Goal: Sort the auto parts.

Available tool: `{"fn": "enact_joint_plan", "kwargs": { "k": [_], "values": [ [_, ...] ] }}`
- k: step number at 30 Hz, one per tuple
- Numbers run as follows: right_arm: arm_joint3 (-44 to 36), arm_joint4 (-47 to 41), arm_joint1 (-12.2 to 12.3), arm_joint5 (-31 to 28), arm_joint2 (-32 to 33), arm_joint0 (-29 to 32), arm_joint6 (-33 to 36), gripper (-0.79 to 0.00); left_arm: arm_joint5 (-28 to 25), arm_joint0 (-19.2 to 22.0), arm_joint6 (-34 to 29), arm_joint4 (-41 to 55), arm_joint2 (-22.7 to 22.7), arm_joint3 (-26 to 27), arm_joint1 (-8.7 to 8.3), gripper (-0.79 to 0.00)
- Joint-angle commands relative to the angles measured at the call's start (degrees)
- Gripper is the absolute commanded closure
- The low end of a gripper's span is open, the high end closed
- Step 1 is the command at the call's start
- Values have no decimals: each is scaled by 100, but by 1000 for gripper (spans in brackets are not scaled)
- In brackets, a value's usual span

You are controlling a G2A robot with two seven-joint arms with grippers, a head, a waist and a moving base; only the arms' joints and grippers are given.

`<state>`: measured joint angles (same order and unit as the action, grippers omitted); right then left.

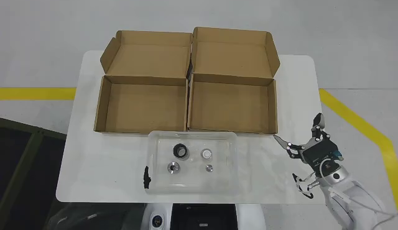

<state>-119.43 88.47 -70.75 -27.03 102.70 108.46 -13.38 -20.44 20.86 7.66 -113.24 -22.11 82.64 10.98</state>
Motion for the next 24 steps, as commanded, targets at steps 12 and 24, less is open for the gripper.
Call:
{"fn": "enact_joint_plan", "kwargs": {
  "k": [12, 24],
  "values": [
    [0, 0, 0, 0, 0, 0, 0, -784, 0, 0, 0, 0, 0, 0, 0, -785],
    [-66, 13, 9, -128, -202, -90, 186, -785, 0, 0, 0, 0, 0, 0, 0, -785]
  ]
}}
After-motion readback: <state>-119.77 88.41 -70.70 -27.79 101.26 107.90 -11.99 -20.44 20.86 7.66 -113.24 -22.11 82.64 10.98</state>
